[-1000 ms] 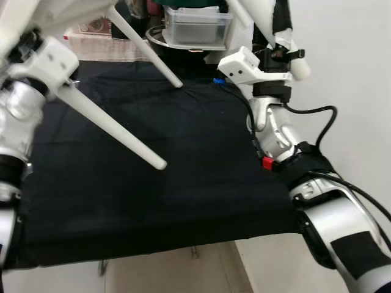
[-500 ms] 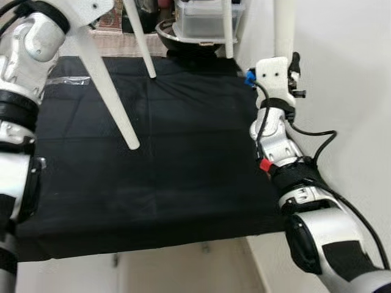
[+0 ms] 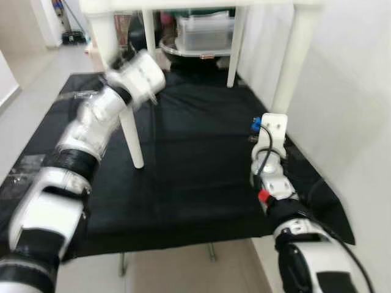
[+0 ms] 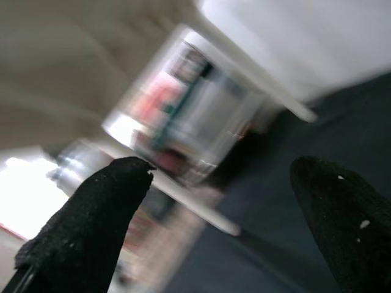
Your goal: Building children table
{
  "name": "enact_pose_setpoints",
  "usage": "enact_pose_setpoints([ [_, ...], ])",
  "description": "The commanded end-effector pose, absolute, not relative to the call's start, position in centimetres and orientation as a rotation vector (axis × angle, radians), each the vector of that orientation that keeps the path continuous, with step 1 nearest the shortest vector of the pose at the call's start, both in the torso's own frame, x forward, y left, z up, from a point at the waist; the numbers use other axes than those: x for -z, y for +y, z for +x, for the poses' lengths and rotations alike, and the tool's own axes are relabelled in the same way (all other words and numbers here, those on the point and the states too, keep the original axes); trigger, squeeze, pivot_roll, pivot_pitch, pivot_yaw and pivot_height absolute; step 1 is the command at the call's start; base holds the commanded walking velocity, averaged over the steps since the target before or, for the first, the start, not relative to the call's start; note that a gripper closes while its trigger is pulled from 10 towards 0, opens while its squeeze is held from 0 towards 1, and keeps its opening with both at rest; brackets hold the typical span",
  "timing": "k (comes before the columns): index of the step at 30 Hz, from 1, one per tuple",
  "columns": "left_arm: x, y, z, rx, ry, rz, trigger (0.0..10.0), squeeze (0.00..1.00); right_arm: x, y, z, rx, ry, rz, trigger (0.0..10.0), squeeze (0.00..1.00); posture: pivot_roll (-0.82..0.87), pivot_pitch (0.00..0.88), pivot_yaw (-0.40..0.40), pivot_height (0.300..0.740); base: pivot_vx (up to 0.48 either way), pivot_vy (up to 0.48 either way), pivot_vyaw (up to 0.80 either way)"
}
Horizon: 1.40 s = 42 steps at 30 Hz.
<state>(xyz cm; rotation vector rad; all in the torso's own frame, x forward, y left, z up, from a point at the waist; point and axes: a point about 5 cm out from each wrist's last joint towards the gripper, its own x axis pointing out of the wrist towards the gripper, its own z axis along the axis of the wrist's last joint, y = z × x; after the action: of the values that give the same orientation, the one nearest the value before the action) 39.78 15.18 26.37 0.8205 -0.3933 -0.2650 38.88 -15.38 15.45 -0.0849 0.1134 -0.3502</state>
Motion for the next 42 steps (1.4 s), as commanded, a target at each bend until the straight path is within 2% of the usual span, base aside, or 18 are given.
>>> enact_pose_setpoints([
  [1, -25.9, 14.5, 39.1, 0.277, -0.412, 0.764, 10.0, 0.00, -14.5, -15.2, 38.7, 0.294, 0.171, -0.142, 10.0, 0.00, 0.14, 0.024, -0.063, 0.740, 0.000, 0.000, 0.00],
  [3, -25.9, 14.5, 39.1, 0.277, -0.412, 0.764, 10.0, 0.00, -14.5, -15.2, 38.7, 0.294, 0.171, -0.142, 10.0, 0.00, 0.14, 0.024, -0.063, 0.740, 0.000, 0.000, 0.00],
  [4, -24.0, 13.9, 38.4, 0.304, -0.391, 0.735, 10.0, 0.00, -14.4, -15.1, 38.7, 0.284, 0.173, -0.123, 10.0, 0.00, 0.15, 0.022, -0.065, 0.740, 0.000, 0.000, 0.00],
  [8, -21.4, 13.4, 37.0, 0.308, -0.347, 0.660, 10.0, 0.00, -14.4, -14.9, 38.6, 0.264, 0.173, -0.100, 10.0, 0.00, 0.15, 0.018, -0.065, 0.740, 0.000, 0.000, 0.00],
  [9, -20.1, 13.3, 36.1, 0.319, -0.325, 0.636, 10.0, 0.00, -14.5, -14.7, 38.6, 0.249, 0.169, -0.094, 10.0, 0.61, 0.14, 0.013, -0.066, 0.740, 0.000, 0.000, 0.00],
  [11, -20.1, 13.3, 36.1, 0.319, -0.325, 0.636, 10.0, 0.00, -14.5, -14.7, 38.6, 0.249, 0.169, -0.094, 10.0, 0.61, 0.14, 0.013, -0.066, 0.740, 0.000, 0.000, 0.00],
  [12, -18.6, 13.3, 35.1, 0.324, -0.293, 0.608, 10.0, 0.00, -14.6, -14.6, 38.5, 0.241, 0.160, -0.099, 10.0, 1.00, 0.14, 0.013, -0.067, 0.740, 0.000, 0.000, 0.00],
  [16, -15.6, 13.6, 31.7, 0.300, -0.190, 0.509, 10.0, 0.00, -14.8, -14.8, 38.0, 0.215, 0.130, -0.094, 10.0, 1.00, 0.14, 0.008, -0.072, 0.740, 0.000, 0.000, 0.00],
  [17, -14.8, 13.8, 30.7, 0.297, -0.168, 0.495, 10.0, 0.00, -14.9, -14.9, 37.6, 0.197, 0.108, -0.087, 10.0, 0.91, 0.13, 0.010, -0.069, 0.740, 0.000, 0.000, 0.00],
  [18, -14.5, 13.9, 30.0, 0.295, -0.154, 0.489, 10.0, 0.00, -15.0, -15.0, 37.2, 0.184, 0.093, -0.083, 10.0, 0.91, 0.13, 0.010, -0.069, 0.740, 0.000, 0.000, 0.00],
  [19, -13.7, 14.0, 28.8, 0.293, -0.130, 0.469, 10.0, 0.00, -15.0, -14.9, 36.3, 0.144, 0.057, -0.065, 10.0, 0.00, 0.12, 0.022, -0.067, 0.740, 0.000, 0.000, 0.00],
  [27, -12.1, 13.7, 25.6, 0.262, -0.055, 0.372, 10.0, 0.00, -14.0, -14.5, 31.8, -0.055, -0.025, -0.020, 10.0, 0.00, 0.08, 0.030, -0.072, 0.740, 0.000, 0.000, 0.00],
  [33, -11.9, 12.7, 23.2, 0.245, -0.009, 0.288, 10.0, 0.00, -13.4, -12.3, 27.7, -0.203, -0.035, 0.039, 10.0, 0.00, 0.05, 0.029, -0.064, 0.740, 0.000, 0.000, 0.00],
  [42, -13.2, 12.5, 21.6, 0.174, -0.070, 0.164, 10.0, 0.00, -14.1, -11.6, 26.1, -0.229, -0.096, 0.033, 10.0, 0.00, 0.04, 0.019, -0.057, 0.740, 0.000, 0.000, 0.00],
])
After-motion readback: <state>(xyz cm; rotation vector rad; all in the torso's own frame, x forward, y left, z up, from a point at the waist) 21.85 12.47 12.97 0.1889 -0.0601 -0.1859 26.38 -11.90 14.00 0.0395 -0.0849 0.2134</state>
